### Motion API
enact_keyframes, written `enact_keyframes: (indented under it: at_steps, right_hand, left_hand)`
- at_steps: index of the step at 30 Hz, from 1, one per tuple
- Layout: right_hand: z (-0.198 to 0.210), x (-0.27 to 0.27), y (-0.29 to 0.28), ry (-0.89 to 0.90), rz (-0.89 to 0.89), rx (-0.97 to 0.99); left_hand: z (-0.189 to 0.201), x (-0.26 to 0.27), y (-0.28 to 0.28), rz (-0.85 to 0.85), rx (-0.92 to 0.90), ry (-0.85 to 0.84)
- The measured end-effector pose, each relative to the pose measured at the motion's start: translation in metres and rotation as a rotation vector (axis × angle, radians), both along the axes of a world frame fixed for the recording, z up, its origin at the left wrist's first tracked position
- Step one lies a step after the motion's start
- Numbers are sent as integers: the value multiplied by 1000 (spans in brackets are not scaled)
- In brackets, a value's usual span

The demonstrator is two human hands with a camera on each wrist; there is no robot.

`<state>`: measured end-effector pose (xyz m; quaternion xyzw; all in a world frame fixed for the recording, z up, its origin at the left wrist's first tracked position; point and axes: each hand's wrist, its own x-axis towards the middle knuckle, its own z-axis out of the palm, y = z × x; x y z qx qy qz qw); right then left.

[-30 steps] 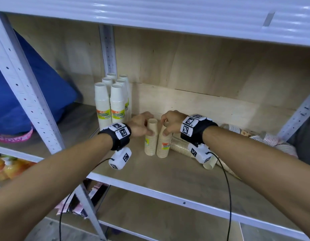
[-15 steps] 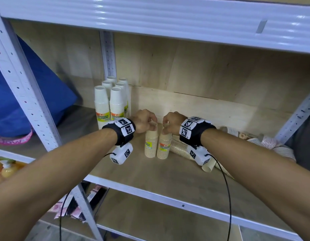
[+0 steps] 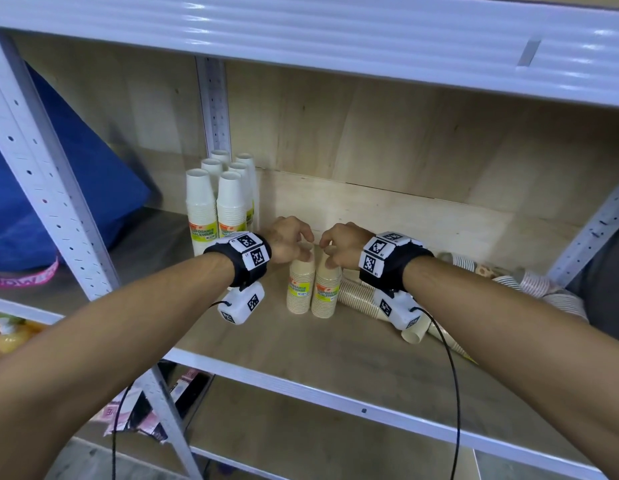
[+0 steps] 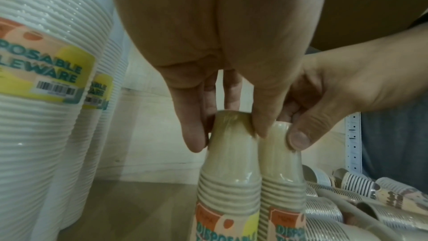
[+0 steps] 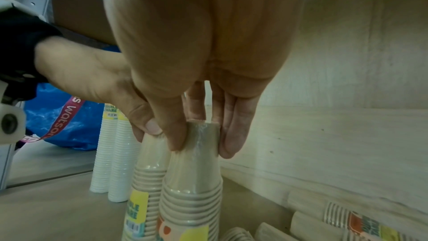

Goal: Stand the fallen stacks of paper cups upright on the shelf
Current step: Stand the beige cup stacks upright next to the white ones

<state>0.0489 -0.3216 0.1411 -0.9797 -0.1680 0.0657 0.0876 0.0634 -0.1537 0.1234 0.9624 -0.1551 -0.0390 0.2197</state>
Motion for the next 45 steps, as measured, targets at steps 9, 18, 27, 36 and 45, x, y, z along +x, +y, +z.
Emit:
enact_keyframes:
  at_steps: [9, 18, 27, 36, 45]
  right_hand:
    - [-2, 5, -1, 22, 3, 9]
    - [2, 9, 2, 33, 26, 11]
    - [14, 29, 8, 1, 14, 109]
    - [7, 67, 11, -121, -55, 151]
    - [-4, 104, 8, -186, -70, 176]
  left_hand:
    - [3, 1, -2, -57, 29, -6]
    - [13, 7, -5, -50, 93, 47]
    - [31, 32, 4, 56, 147, 13]
    - [27, 71, -3, 192, 65, -113]
    - [12, 103, -12, 207, 33, -172]
